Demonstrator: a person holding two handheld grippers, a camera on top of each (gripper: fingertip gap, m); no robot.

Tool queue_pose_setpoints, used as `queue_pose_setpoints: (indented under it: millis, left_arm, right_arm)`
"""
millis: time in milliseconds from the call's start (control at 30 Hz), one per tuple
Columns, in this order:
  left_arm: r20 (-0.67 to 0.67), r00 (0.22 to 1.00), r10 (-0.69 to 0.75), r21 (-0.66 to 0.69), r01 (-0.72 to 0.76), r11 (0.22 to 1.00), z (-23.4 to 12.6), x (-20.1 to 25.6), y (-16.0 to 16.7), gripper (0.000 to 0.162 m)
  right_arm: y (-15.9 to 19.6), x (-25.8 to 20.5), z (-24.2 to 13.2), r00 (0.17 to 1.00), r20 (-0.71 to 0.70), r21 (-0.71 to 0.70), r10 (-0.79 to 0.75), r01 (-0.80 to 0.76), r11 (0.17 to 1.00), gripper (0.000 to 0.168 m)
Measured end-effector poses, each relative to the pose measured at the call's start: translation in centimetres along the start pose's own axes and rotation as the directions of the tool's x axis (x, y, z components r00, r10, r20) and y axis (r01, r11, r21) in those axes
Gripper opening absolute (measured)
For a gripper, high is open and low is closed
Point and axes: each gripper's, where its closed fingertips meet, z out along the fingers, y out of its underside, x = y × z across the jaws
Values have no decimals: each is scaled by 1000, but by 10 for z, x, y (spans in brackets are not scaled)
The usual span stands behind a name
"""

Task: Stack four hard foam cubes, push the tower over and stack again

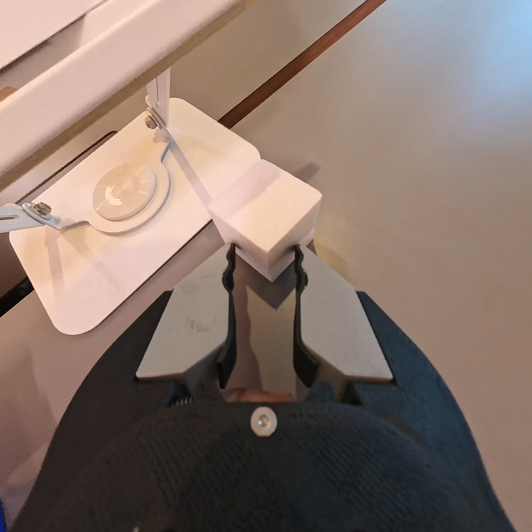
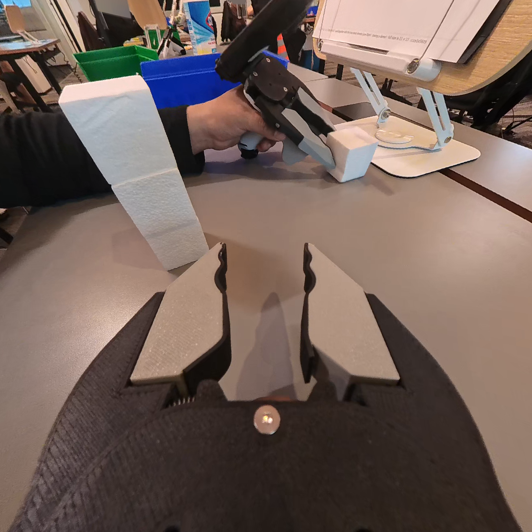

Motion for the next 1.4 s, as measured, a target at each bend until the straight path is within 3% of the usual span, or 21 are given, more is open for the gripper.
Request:
queue_pose_setpoints:
  millis: [533, 933, 1400]
  left_arm:
    - [-71, 997, -4, 71, 9, 997, -43, 10, -9, 39]
    - [-126, 992, -7, 228, 36, 973, -137, 55, -43, 39]
    - [-201, 979, 47, 245, 4, 970, -220, 140, -70, 39]
  right_arm:
    - [0, 0, 0, 1000, 3, 4, -1, 1, 1000, 51]
    - [-1, -3, -1, 999, -11, 9, -44, 44, 999, 50]
    - [1, 0, -3, 998, -28, 0, -51, 51, 999, 50]
